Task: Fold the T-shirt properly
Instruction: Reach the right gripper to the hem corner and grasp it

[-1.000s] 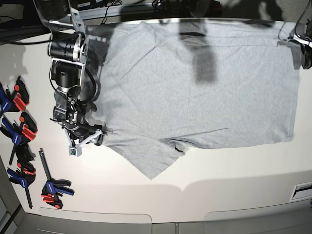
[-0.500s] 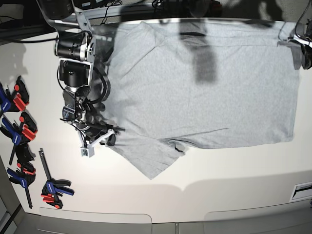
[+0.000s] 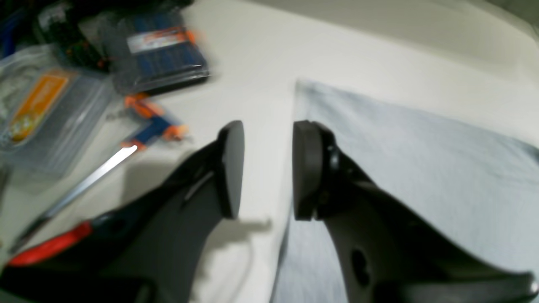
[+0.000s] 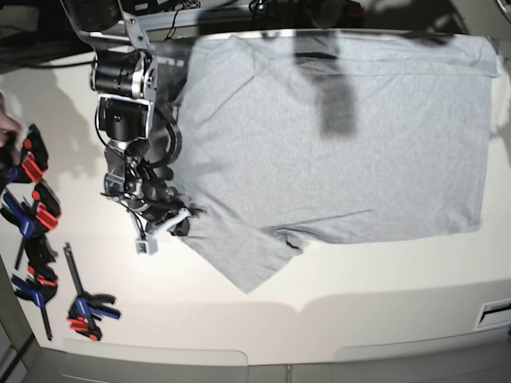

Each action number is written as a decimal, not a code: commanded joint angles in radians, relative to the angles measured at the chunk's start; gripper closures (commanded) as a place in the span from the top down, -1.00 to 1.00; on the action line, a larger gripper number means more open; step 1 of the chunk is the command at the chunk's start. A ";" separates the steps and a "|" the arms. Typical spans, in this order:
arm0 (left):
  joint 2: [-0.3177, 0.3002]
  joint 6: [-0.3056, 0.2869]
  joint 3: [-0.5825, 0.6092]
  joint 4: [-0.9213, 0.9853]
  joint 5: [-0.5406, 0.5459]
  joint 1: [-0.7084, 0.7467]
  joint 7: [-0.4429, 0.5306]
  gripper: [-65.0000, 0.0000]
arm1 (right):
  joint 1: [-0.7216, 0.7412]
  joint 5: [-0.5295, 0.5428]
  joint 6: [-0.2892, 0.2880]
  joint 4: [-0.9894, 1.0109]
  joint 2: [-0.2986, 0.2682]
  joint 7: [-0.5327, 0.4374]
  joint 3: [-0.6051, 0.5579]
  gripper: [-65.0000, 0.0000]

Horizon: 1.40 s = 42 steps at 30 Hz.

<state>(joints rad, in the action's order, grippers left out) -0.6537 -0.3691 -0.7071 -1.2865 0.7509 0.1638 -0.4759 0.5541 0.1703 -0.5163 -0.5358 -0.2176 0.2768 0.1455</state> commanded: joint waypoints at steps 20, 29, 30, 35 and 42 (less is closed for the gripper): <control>-0.031 -0.103 0.421 0.962 0.102 -0.689 -0.047 -0.37 | 0.021 -0.010 0.000 -0.008 -0.007 0.018 -0.002 -1.00; 0.027 -0.103 0.421 0.962 0.027 -0.711 0.001 -0.36 | 0.021 -0.010 0.000 -0.008 -0.007 0.017 -0.002 -1.00; 0.027 -0.103 0.421 0.962 0.015 -0.718 0.005 -0.36 | 0.021 -0.010 0.000 -0.008 -0.007 0.017 -0.002 -1.00; 0.027 -0.104 0.421 0.962 0.009 -0.769 0.006 -0.36 | 0.021 -0.010 0.000 -0.008 -0.007 0.013 -0.002 -1.00; 0.028 -0.111 0.421 0.962 0.009 -0.801 0.003 -0.38 | 0.021 -0.010 0.000 -0.008 -0.007 -0.002 -0.002 -1.00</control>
<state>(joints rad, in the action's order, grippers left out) -0.6067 -0.4717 -0.2859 -0.3130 0.7509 -0.6121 -0.4870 0.5514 0.1673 -0.5201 -0.5365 -0.2165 0.2729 0.1448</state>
